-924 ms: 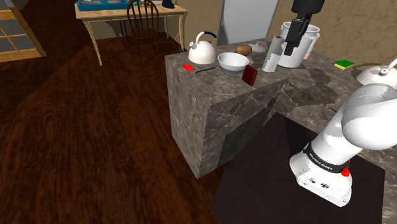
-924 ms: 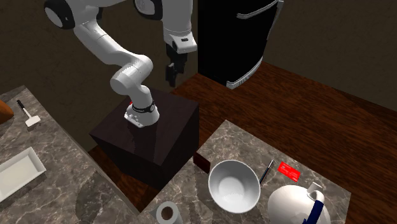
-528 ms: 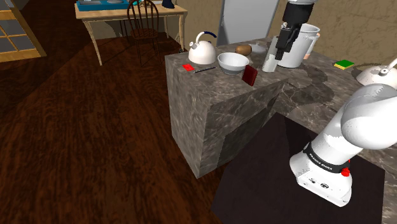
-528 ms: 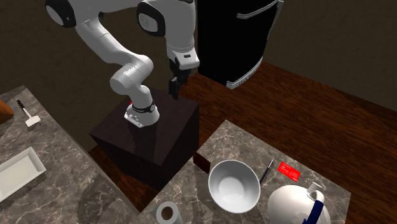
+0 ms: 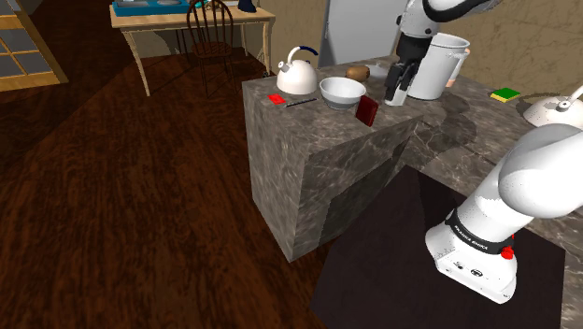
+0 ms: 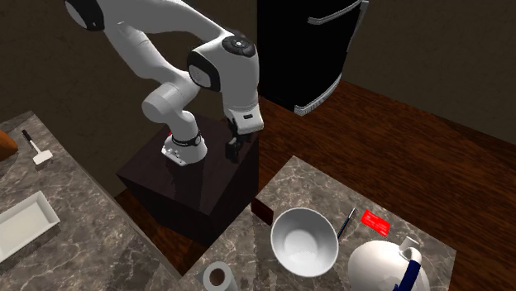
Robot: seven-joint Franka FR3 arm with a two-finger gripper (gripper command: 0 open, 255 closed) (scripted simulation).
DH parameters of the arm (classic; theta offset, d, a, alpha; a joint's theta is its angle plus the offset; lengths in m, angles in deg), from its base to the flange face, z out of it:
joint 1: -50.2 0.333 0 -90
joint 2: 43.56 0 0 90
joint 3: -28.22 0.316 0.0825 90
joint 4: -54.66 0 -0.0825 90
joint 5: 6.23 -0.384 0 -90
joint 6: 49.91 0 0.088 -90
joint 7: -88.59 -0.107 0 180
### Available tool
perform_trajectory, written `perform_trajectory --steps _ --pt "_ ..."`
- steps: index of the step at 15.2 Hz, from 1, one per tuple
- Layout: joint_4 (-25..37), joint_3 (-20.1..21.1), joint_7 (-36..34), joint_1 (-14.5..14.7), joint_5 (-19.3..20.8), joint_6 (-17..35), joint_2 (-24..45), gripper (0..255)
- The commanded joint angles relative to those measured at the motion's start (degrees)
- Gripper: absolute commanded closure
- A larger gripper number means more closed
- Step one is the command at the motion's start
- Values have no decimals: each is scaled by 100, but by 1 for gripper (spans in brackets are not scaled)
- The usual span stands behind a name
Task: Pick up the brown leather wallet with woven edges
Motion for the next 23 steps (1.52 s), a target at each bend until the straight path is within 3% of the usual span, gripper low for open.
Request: perform_trajectory --steps 1,10,20,21,23 --pt "23 -155 54 -50 25 427 354 0" --pt "421 -844 506 -130 -328 2167 2179 0" --pt "187 -903 633 -102 -492 2821 2617 0" --pt "181 -903 633 -102 -490 2825 2615 255" --pt "178 -903 632 -102 -490 2827 2615 255"
